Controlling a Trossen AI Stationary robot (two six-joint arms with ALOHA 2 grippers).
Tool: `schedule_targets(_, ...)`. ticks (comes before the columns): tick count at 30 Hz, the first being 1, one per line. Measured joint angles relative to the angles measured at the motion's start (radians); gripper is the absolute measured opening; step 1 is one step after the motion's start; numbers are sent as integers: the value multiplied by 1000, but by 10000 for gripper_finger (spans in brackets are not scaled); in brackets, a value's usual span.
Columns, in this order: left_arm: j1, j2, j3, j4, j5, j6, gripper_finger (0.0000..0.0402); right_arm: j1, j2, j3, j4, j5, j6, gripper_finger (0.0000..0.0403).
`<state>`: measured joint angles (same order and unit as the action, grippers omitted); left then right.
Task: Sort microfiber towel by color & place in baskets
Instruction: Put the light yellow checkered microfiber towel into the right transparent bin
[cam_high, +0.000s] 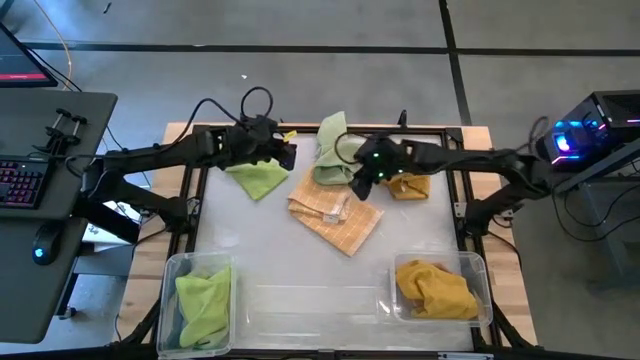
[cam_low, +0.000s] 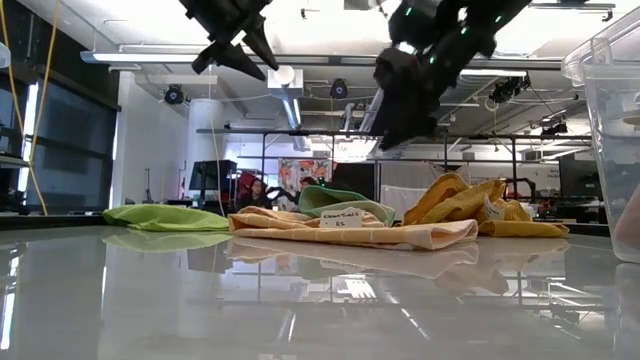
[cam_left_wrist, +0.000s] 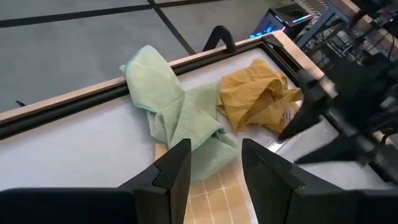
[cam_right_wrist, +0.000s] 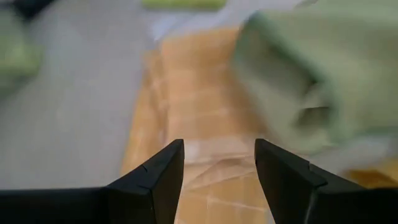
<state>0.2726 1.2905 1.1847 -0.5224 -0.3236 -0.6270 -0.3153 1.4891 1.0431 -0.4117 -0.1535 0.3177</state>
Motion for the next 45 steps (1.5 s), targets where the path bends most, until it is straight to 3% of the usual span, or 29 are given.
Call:
schedule_targets(4,17,27,0,8,-3,11,128,20,106,0,3,-221,-217,190)
schedule_targets(7,39,59,0,17,9,55,128,72,183,0,-7,-257,-362,190)
schedule_targets(11,72,87,0,27,139,118,128,125,281,0,-18,-176,-400,190)
schedule_targets(17,82,89,0,19,272,245,128,189,383,8,-66,65,-234,180)
schedule_targets(20,82,85,0,20,287,361,128,225,406,11,-70,134,-107,144)
schedule_targets(24,83,86,0,-3,305,483,128,264,410,11,-72,194,72,55)
schedule_targets(27,83,86,0,-52,366,542,128,262,382,5,-72,135,201,13)
schedule_targets(32,79,86,0,-126,415,642,128,283,262,43,-131,109,292,14)
schedule_targets(35,80,86,0,-143,415,707,128,293,140,114,-153,203,367,6)
schedule_targets(41,80,86,0,-146,416,799,128,395,-60,314,-358,490,466,5)
schedule_targets(45,80,84,0,-147,416,793,128,453,-95,556,-597,532,475,6)
